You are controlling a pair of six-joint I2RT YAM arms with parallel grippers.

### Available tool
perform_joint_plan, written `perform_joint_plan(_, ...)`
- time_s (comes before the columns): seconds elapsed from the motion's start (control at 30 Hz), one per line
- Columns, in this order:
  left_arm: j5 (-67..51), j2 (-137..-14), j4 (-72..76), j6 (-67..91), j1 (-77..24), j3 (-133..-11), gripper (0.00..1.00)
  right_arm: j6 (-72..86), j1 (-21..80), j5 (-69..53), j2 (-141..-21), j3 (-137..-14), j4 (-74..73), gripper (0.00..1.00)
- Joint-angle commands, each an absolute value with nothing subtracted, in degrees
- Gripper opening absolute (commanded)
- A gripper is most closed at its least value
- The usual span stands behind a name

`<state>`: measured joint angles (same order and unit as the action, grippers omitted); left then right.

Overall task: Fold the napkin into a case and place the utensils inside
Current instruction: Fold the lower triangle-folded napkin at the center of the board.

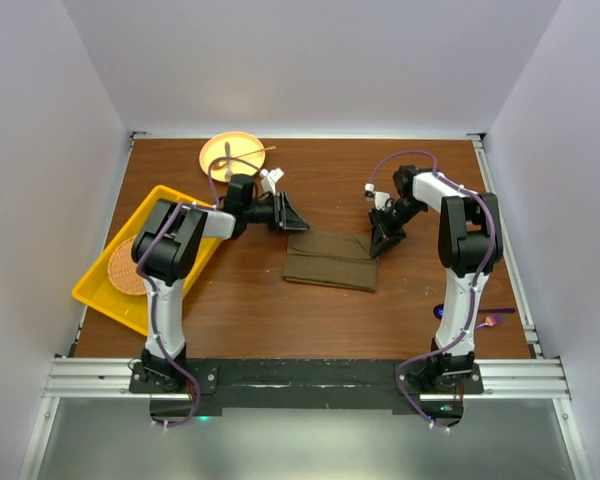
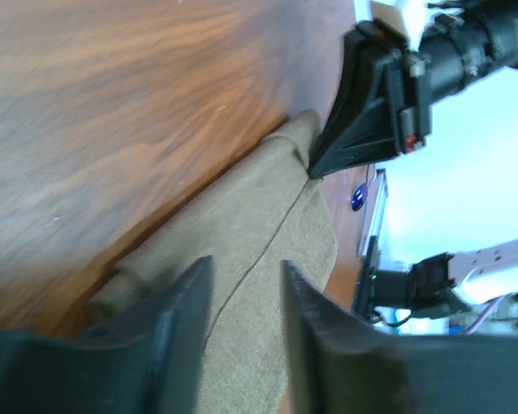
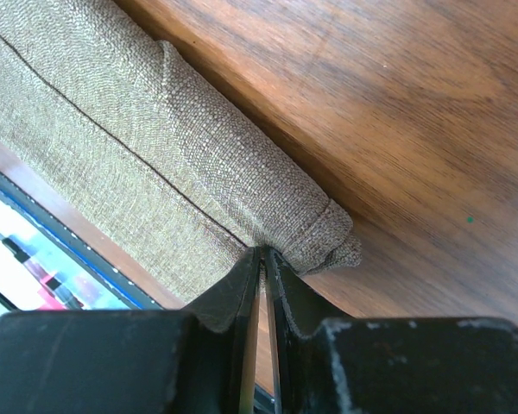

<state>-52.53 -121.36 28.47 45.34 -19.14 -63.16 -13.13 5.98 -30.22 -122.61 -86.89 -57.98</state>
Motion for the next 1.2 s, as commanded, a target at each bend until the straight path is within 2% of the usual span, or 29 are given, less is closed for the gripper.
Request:
perform_joint_plan(0.0, -52.0, -116.1, 25.7, 37.4, -22.7, -69.9, 0.16, -18.7, 5.2, -19.5, -123.9, -84.5, -46.9, 0.12)
perform_joint_plan(0.1, -49.6, -120.0, 24.4, 38.4, -27.5, -75.3, 0.01, -18.4, 5.1, -20.4, -123.1, -83.7, -46.1, 0.08)
perform_joint_plan(0.13, -49.0, -121.1, 25.0, 40.7, -28.6, -77.5, 0.00, -18.4, 5.1, -20.7, -122.9, -83.4, -46.0, 0.07)
perform_joint_plan(0.33, -43.2, -128.5, 26.4, 47.7, -34.0, -83.6, 0.00, -18.4, 5.1, -22.1, -121.3, -83.3, -44.7, 0.03)
perform_joint_plan(0.53, -42.5, -133.4, 27.0, 51.2, -35.7, -87.6, 0.00, -18.0, 5.2, -23.6, -119.9, -82.5, -42.7, 0.00)
perform_joint_plan(0.77, -40.2, -136.8, 23.9, 51.4, -36.9, -90.8, 0.00, -19.3, 5.2, -24.4, -118.8, -80.7, -41.8, 0.00)
perform_joint_plan(1.03, -36.8, -139.9, 9.4, 45.1, -37.1, -93.7, 0.00, -19.9, 5.2, -26.1, -116.6, -81.5, -43.4, 0.00)
perform_joint_plan(1.17, -37.1, -137.8, 13.0, 44.5, -36.9, -90.3, 0.00, -19.8, 5.2, -26.5, -115.9, -81.6, -44.0, 0.00)
